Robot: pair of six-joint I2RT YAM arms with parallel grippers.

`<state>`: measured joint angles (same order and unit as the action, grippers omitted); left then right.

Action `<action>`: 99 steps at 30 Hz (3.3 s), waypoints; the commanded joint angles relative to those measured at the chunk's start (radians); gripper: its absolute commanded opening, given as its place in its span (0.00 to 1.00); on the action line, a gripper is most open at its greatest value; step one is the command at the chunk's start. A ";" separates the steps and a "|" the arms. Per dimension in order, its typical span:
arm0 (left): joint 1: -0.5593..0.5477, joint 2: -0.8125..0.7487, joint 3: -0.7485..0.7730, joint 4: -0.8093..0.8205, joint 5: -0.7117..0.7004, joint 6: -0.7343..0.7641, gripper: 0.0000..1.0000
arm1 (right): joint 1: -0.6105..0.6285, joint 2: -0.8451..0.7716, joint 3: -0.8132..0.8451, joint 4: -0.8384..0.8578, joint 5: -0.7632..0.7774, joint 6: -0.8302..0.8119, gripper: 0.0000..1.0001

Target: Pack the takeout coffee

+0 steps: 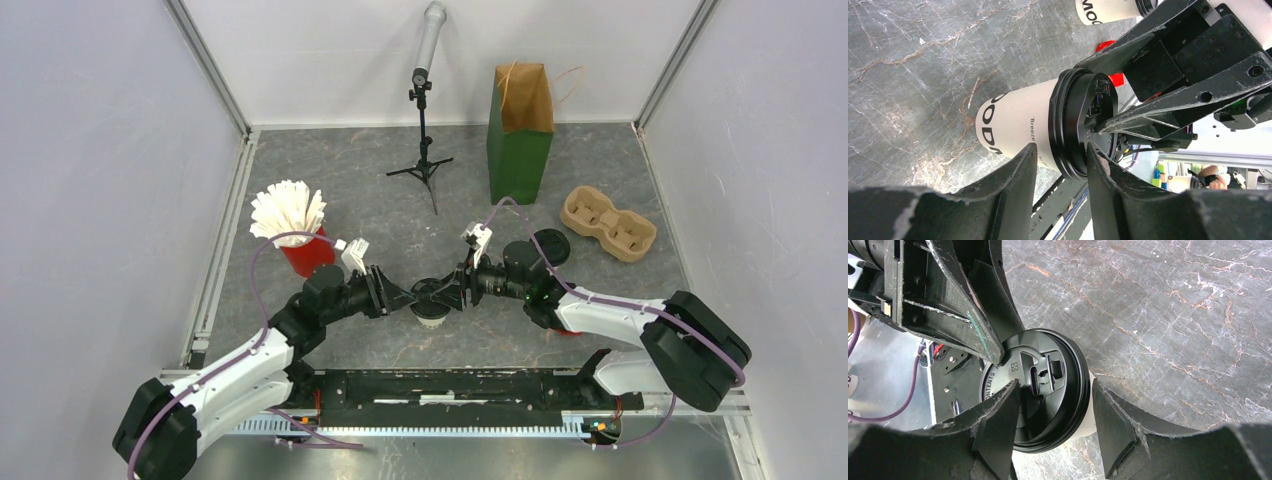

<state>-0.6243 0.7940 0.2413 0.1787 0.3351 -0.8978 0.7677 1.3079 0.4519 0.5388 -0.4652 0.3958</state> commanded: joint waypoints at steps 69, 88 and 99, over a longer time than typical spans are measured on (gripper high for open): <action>0.002 0.240 0.073 0.076 0.111 0.139 0.48 | -0.067 -0.022 0.132 -0.180 -0.048 0.013 0.56; -0.003 0.261 -0.039 0.094 0.019 0.111 0.40 | -0.080 -0.014 -0.307 0.152 0.033 0.084 0.48; -0.003 0.229 -0.045 0.050 -0.008 0.125 0.38 | -0.080 0.060 -0.343 0.242 0.039 0.082 0.49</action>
<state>-0.6373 1.0115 0.2600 0.4145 0.4210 -0.8268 0.6918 1.3216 0.1860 1.0332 -0.4561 0.5575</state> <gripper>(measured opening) 0.396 0.483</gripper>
